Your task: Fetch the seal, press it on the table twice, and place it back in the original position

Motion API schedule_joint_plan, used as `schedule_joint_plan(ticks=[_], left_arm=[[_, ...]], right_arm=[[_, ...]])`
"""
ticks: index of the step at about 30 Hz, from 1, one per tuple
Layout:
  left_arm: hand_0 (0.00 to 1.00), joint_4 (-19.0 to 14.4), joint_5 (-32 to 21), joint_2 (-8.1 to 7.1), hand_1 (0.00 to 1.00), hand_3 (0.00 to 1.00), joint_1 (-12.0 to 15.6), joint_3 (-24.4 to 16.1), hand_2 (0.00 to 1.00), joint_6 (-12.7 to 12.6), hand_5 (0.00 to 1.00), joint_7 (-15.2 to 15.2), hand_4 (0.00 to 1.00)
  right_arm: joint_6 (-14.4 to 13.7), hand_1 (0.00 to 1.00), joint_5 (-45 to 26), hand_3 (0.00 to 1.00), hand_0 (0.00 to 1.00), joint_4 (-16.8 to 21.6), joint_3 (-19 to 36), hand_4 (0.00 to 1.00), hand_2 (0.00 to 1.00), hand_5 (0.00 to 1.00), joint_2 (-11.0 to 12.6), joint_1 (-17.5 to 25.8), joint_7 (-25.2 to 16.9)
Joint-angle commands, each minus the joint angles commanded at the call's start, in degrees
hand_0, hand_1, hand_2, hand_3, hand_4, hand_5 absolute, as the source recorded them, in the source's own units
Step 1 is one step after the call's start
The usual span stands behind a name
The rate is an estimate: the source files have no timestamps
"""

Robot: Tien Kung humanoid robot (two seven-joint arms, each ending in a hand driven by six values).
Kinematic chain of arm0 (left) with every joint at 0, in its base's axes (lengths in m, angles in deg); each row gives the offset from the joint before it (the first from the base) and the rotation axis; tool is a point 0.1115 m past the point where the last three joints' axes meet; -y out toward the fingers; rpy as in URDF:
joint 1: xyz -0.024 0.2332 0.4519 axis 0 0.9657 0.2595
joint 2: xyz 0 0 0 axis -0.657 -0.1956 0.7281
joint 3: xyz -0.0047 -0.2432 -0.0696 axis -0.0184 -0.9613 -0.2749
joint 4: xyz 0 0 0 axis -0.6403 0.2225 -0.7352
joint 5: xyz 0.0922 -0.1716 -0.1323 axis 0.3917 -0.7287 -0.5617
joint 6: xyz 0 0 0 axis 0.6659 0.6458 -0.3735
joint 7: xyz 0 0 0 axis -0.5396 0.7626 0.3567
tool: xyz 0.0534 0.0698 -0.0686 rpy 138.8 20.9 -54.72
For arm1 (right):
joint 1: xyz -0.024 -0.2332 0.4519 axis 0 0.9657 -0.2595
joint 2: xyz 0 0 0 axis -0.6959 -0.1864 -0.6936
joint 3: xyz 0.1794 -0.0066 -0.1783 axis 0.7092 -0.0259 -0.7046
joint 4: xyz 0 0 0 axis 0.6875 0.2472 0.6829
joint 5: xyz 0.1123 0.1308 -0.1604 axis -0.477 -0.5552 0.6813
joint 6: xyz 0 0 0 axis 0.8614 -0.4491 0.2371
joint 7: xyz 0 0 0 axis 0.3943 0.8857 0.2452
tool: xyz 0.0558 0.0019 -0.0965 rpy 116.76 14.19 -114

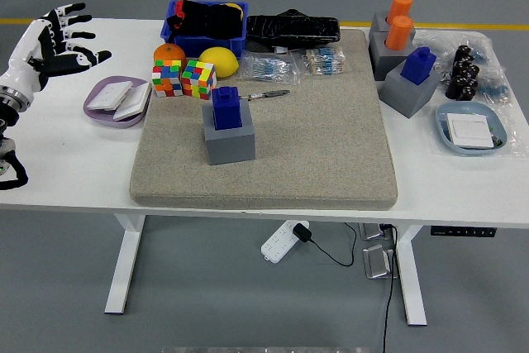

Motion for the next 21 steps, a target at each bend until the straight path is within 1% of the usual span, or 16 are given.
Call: schedule_joint_plan(ticks=[4, 11, 16, 21], left_arm=[[0.745, 0.39, -0.13, -1.18, 0.755, 0.842, 0.43, -0.95, 0.799, -0.01, 0.002, 0.1, 0.952], [0.746, 0.46, 0.02, -2.43, 0.751, 0.841, 0.92, -1.93, 0.796, 0.05, 0.002, 0.11, 0.943], [0.748, 0.68, -0.1, -2.88, 0.749, 0.841, 1.25, -2.08, 0.796, 0.07, 0.002, 0.08, 0.938], [0.745, 1.1, -0.18, -2.77, 0.744, 0.841, 1.77, -1.52, 0.794, -0.04, 0.002, 0.03, 0.936]], right_arm=[[-0.01, 0.673, 0.07, 0.617, 0.767, -0.01, 0.1, 0.796, 0.648, 0.5, 0.01, 0.03, 0.02], [-0.06, 0.672, 0.18, 0.616, 0.766, 0.01, 0.21, 0.796, 0.648, 0.501, 0.19, -0.05, 0.02], [-0.09, 0.673, 0.2, 0.616, 0.767, 0.03, 0.23, 0.794, 0.648, 0.501, 0.23, -0.2, 0.06], [-0.14, 0.673, 0.14, 0.617, 0.766, 0.05, 0.3, 0.794, 0.648, 0.501, 0.28, -0.21, 0.08]])
